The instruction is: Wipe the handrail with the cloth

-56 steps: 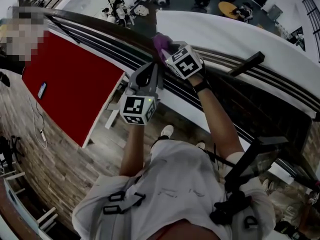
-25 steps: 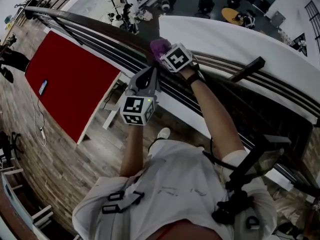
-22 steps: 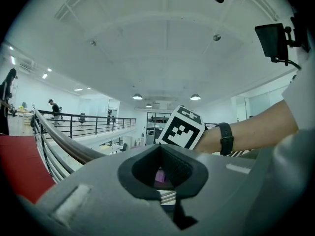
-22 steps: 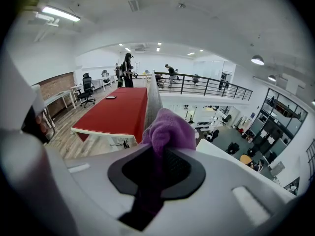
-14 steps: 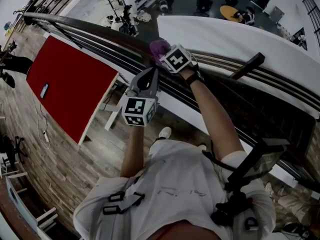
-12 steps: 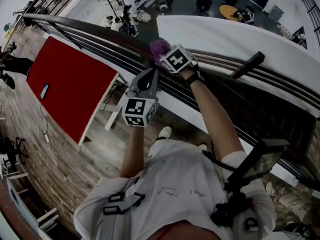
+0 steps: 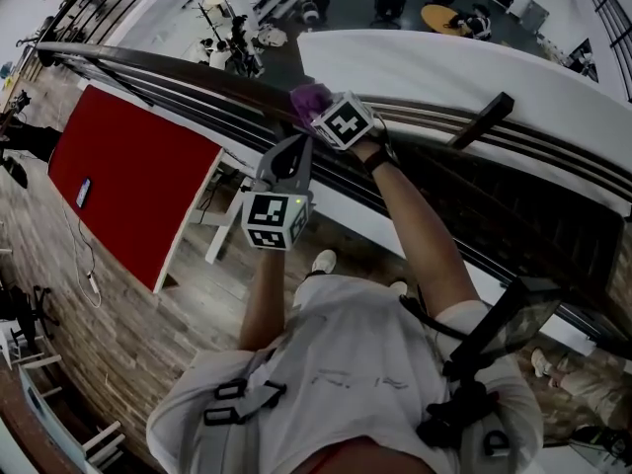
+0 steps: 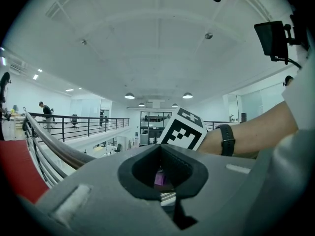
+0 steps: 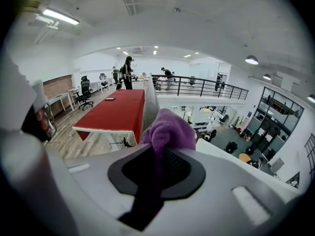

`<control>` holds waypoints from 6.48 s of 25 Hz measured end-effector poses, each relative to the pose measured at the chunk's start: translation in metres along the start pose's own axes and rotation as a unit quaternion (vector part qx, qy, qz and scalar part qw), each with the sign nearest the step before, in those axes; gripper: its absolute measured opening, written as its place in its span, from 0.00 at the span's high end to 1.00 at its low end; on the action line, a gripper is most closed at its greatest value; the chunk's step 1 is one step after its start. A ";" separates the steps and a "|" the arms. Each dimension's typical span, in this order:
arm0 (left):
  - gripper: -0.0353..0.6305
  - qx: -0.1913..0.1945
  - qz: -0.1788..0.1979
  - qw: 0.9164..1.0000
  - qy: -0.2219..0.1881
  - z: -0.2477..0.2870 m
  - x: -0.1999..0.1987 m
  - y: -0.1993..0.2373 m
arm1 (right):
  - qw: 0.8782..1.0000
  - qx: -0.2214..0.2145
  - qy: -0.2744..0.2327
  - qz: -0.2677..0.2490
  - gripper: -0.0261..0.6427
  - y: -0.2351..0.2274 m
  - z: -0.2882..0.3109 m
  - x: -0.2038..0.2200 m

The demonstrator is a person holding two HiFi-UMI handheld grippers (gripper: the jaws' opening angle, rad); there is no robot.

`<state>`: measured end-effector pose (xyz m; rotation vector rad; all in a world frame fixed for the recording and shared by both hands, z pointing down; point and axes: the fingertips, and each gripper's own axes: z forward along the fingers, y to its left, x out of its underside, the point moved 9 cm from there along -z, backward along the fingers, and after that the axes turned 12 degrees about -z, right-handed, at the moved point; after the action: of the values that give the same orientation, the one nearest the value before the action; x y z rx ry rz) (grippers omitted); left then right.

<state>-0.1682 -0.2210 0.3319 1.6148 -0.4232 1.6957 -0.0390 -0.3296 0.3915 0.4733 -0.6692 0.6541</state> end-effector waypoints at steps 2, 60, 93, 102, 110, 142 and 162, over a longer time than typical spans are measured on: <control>0.95 0.004 0.000 1.000 0.000 0.005 -0.001 -0.003 | 1.000 0.002 -0.002 -0.001 0.88 -0.002 -0.005 0.006; 0.95 0.160 0.030 0.985 0.054 0.059 0.016 -0.123 | 0.996 0.076 0.002 0.055 0.87 0.010 -0.141 0.132; 0.95 0.209 0.038 0.975 0.070 0.067 0.029 -0.167 | 0.992 0.101 0.005 0.079 0.87 0.019 -0.186 0.176; 0.94 0.227 0.046 0.970 0.076 0.073 0.031 -0.185 | 0.991 0.104 0.004 0.081 0.87 0.023 -0.199 0.185; 0.95 0.239 0.056 0.966 0.077 0.079 0.028 -0.202 | 0.991 0.096 0.005 0.096 0.87 0.024 -0.219 0.201; 0.95 0.375 0.082 0.917 0.107 0.120 0.072 -0.328 | 0.955 0.195 0.022 0.222 0.87 0.027 -0.343 0.350; 0.94 0.509 0.081 0.842 0.159 0.134 0.104 -0.533 | 0.898 0.286 -0.025 0.335 0.87 0.035 -0.510 0.482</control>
<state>0.3075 0.0725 0.3185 1.9321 0.6626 2.4783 0.4369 0.1872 0.3796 0.8139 -0.6845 1.5204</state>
